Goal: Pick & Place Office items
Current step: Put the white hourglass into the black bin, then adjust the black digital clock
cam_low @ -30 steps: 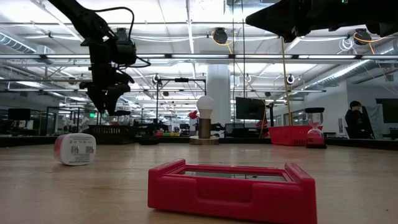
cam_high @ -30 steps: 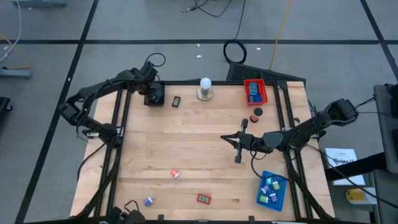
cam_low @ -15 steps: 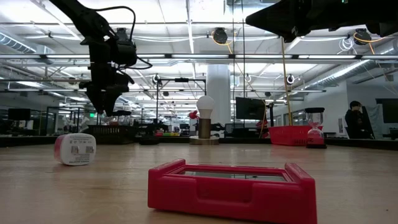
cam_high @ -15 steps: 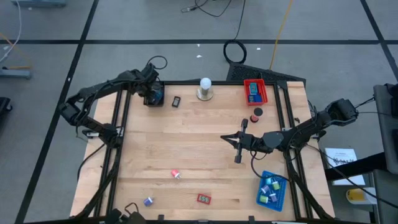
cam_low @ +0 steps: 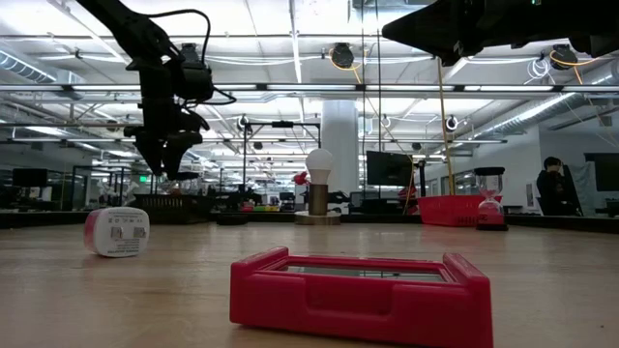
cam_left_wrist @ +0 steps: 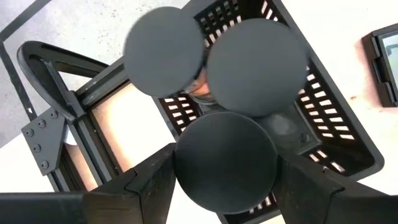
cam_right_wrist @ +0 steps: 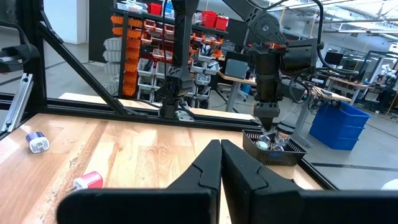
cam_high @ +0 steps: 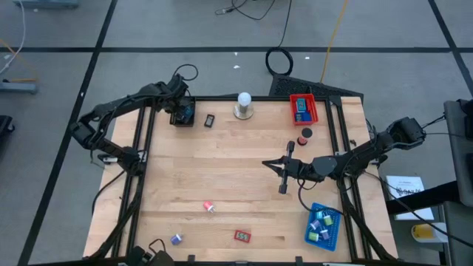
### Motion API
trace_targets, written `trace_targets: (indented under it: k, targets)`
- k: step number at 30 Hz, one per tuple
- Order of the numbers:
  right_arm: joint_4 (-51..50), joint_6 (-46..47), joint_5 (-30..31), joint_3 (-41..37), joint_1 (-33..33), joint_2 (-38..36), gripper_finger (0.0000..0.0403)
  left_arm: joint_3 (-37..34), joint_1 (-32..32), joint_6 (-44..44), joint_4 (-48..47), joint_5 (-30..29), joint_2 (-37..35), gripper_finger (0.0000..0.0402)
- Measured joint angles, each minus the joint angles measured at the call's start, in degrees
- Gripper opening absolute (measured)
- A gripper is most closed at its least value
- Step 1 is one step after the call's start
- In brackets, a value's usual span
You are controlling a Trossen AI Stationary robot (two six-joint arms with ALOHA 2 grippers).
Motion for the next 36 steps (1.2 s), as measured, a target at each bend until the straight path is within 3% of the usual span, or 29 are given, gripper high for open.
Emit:
trace_targets:
  k: [9,18,24,30,36]
  targets:
    - [0.0,0.0,0.0,0.01,0.0,0.0,0.0001,0.0,0.0,-0.01,-0.05,-1.31,0.02,0.0237]
    - [0.0,0.0,0.0,0.02,0.0,0.0,0.0001,0.04,0.0,1.82,-2.8,-1.6,-0.71,0.0304]
    - [0.01,0.0,0.0,0.01,0.0,0.0,0.0001,1.26,-0.07,2.71,-2.73,-1.54,-4.06,0.032]
    - [-0.04,-0.02,0.0,0.0,0.0,0.0,0.0001,2.59,-0.39,4.83,-4.67,-1.37,-10.16,0.0293]
    - [-0.78,-0.02,0.04,0.0,0.0,0.0,0.0001,0.84,-4.9,7.25,-4.47,1.03,-19.02,0.0208]
